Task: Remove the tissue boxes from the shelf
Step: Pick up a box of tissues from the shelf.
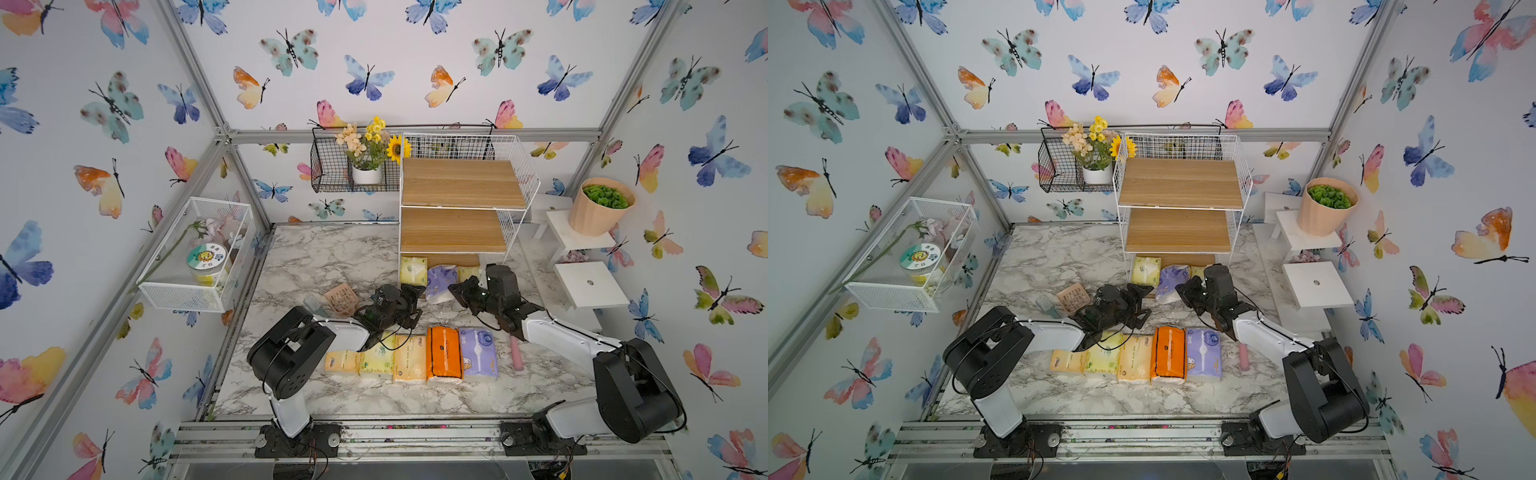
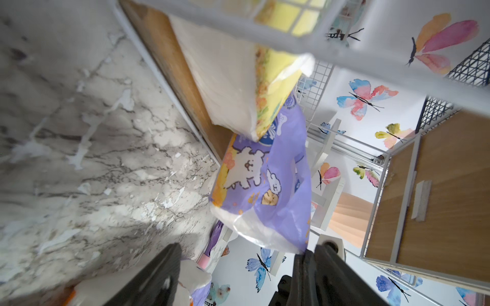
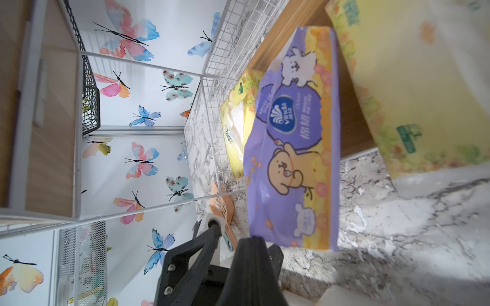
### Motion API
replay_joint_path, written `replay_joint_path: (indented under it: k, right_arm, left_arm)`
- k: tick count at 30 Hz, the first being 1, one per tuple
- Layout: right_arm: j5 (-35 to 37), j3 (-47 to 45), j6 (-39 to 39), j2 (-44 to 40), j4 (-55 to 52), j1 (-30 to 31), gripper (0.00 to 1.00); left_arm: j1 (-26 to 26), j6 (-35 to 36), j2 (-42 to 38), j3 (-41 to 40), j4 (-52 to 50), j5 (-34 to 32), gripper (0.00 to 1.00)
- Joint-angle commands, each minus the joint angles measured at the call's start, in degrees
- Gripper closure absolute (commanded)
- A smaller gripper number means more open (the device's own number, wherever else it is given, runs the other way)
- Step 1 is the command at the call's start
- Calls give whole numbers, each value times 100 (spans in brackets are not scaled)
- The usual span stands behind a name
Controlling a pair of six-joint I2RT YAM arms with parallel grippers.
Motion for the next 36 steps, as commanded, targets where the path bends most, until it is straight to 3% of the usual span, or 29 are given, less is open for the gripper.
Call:
replay_joint_path:
  k: [1, 21, 25, 36]
  right_arm:
    - [-415, 45, 16, -116, 223, -82, 97]
    - [-1308, 415, 146, -463, -286, -125, 97]
    - [-1356, 384, 61, -619, -526, -128, 97]
    - [-1300, 274, -116, -933, -895, -122, 97]
  left_arm:
    - [-44, -246, 166, 23, 387, -260, 15]
    - [-241, -1159, 608, 321, 1410, -309, 14]
    - [-263, -1223, 618, 369, 1527, -330, 24]
    - [-374, -1120, 449, 291, 1565, -381, 67]
